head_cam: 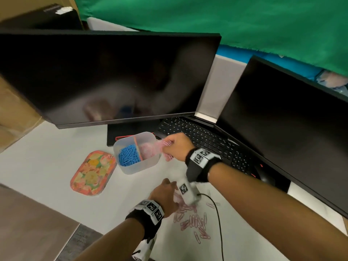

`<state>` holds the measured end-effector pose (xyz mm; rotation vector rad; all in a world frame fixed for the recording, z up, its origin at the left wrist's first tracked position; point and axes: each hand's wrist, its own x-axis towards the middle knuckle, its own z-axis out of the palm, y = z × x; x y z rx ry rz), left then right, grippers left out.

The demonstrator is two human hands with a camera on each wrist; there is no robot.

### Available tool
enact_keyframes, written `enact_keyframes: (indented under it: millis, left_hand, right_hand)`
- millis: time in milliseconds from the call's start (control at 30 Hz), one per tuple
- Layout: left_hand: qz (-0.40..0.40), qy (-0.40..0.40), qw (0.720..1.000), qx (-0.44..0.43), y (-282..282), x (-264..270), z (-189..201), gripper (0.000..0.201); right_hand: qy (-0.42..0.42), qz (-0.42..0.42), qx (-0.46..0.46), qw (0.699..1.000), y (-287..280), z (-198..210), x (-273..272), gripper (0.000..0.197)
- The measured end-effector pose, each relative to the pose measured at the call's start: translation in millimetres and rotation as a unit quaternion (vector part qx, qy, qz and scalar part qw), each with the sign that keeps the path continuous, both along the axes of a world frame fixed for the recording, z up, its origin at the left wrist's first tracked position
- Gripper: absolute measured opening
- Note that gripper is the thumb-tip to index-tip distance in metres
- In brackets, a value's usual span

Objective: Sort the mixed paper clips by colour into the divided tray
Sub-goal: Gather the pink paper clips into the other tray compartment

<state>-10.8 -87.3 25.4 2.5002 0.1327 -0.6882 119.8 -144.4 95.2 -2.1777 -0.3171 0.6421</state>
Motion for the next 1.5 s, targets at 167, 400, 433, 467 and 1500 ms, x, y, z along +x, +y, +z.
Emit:
enact_keyframes:
  millis: [167,400,433,467,1500]
  left_hand:
    - [0.033,-0.003,0.999,0.004,24.0,-12.5,2.7,0.048]
    - [0.037,0.011,0.999,-0.015,43.7,-16.0,-1.2,0.051]
    - [0.034,0.013,0.999,-0.014,43.4,-14.0,-1.3,0.051]
    - [0.030,0.012,0.999,-0.014,42.4,-11.8,-0.7,0.050]
    - [-0.364,0.006,0.928,0.078,3.5,-4.9,-13.9,0.077]
  right_hand:
    - [-0.051,0.075,-0.143,0.986,66.5,-11.3,26.4,0.023]
    - [-0.071,0.091,-0.280,0.953,103.5,-25.9,32.9,0.032]
    - [-0.074,0.100,-0.284,0.951,103.3,-23.1,32.4,0.034]
    - [-0.072,0.106,-0.282,0.951,101.1,-20.0,33.0,0.036]
    - [-0.029,0.110,-0.260,0.959,-146.2,-85.8,-106.7,0.068]
